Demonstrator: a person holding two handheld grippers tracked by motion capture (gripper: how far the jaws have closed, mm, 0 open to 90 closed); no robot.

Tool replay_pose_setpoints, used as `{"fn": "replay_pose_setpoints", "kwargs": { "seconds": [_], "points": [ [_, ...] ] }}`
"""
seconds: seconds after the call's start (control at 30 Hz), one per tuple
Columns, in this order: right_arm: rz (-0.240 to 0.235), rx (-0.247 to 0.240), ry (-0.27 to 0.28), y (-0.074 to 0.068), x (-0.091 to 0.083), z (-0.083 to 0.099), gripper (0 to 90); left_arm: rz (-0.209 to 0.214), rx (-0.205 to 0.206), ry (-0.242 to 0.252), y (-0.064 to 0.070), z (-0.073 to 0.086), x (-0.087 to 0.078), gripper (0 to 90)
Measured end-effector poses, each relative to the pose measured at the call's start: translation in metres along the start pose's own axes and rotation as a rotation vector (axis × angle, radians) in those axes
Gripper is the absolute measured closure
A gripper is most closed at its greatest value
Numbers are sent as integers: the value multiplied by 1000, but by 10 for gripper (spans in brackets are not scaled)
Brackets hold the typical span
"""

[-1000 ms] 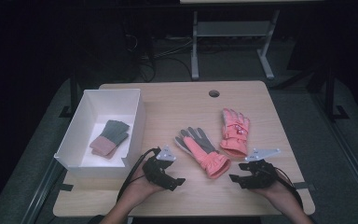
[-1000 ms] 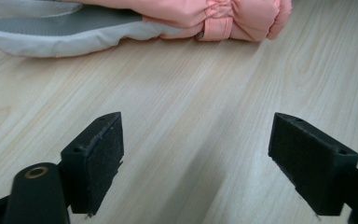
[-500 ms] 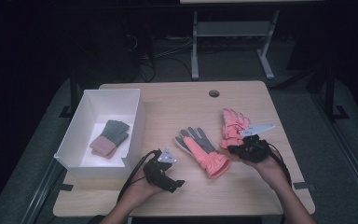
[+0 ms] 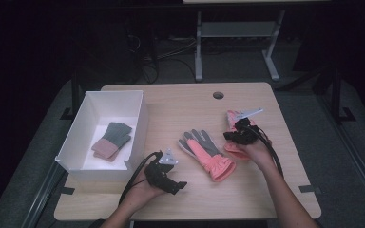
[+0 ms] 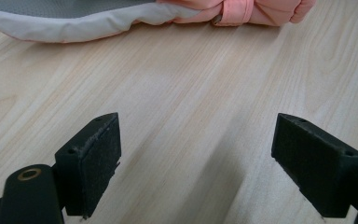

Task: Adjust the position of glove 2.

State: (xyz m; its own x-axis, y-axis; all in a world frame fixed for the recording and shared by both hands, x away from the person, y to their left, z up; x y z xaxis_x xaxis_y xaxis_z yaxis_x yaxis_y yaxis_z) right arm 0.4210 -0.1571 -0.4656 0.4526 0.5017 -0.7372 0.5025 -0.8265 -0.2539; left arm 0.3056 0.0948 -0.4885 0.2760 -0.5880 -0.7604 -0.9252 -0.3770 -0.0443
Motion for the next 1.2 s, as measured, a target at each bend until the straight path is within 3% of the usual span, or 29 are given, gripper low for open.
{"fn": "replay_pose_setpoints", "kwargs": {
  "seconds": [0.17, 0.4, 1.03, 1.2],
  "points": [
    [47, -19, -36, 1, 7, 3, 900, 4, 8, -8, 2, 1, 1, 153],
    [47, -16, -47, 4, 3, 9, 900, 2, 8, -6, 1, 1, -1, 154],
    [46, -18, -71, 27, -42, 50, 900, -5, 11, -11, -1, 2, -3, 154],
    [13, -15, -52, 33, -51, 53, 872, -5, 11, -10, -1, 2, -3, 154]
  ]
}}
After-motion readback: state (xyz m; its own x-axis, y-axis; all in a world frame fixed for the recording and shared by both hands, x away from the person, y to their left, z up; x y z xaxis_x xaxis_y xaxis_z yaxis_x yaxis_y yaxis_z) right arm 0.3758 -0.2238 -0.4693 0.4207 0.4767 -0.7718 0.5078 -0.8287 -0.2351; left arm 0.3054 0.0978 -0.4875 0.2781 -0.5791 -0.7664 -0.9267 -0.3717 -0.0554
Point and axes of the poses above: each handheld gripper's, and its own axes: x roughly forward along the jaws, z roughly out of its underside, y roughly to its right, the point moved 5 cm from there along x, roughly forward along the jaws, and after that the axes turned 11 degrees about x, right-handed, at the moved point
